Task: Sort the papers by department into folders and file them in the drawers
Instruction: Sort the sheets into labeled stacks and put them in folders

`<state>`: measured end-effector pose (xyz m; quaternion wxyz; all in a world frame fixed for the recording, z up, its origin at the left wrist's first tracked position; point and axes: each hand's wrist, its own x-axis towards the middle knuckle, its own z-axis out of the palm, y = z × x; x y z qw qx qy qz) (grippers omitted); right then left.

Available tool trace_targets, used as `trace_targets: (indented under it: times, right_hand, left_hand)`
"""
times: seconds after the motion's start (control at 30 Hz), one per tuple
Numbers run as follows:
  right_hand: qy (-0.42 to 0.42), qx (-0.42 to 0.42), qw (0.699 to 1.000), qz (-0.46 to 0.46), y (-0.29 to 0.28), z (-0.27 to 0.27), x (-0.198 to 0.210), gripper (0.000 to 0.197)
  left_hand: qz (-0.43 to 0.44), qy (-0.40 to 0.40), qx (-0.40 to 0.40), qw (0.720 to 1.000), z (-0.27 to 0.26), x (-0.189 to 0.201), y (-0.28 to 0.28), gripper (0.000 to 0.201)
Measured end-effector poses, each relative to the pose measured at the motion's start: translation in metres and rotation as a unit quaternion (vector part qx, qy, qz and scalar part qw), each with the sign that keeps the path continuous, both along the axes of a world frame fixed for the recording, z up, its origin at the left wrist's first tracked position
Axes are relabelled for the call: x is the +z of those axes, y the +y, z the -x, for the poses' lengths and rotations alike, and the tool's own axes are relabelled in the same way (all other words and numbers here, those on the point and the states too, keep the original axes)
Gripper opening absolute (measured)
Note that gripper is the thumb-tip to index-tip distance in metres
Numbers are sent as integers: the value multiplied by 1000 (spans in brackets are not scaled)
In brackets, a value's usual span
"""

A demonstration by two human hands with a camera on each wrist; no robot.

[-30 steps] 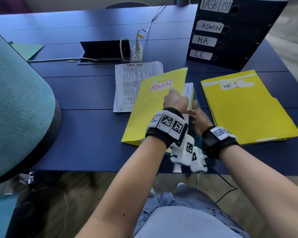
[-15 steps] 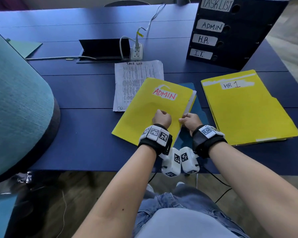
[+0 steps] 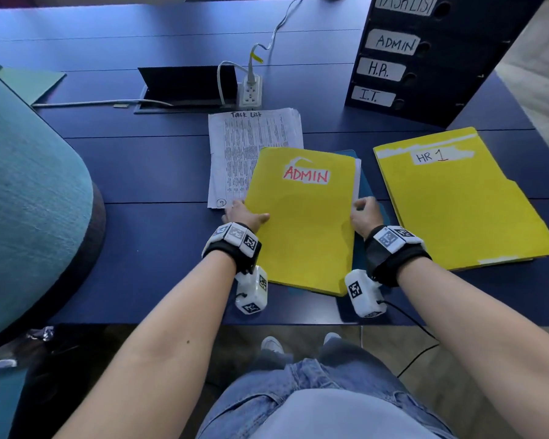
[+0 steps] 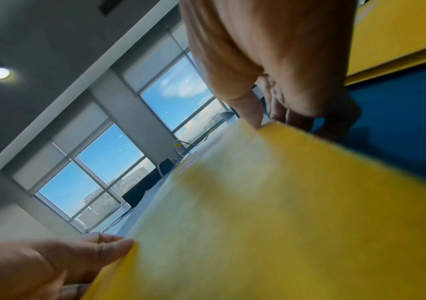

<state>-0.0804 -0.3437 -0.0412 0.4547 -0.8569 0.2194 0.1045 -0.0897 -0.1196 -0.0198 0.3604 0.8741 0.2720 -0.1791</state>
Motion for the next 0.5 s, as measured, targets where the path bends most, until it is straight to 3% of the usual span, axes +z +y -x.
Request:
trace_targets:
  times: [0.07,0.13,0.23,0.33,0.43,0.5]
  right_hand:
    - [-3,-23,1000,-7,3,-2,1,15]
    - [-1,-14,1000,3,5,-6,-1,8]
    - [26,-12,999,-24,5,-7,0,13]
    - [56,3,998,-35,4,-10,4,33]
    - [85,19,996,9,5,-13,6,43]
    - [105,26,992,61,7,-11,5,48]
  left_hand:
    - [43,-15,9,999,1,-3,-2,77]
    - [57,-20,11,998,2,-7,-2,70]
    - [75,-31,14,997,5,-8,0,64]
    - [103,-40,18,994,9,-12,3,64]
    - [180,-38,20,983,12,-18,7,64]
    - [237,-61,29,969,12,-18,7,48]
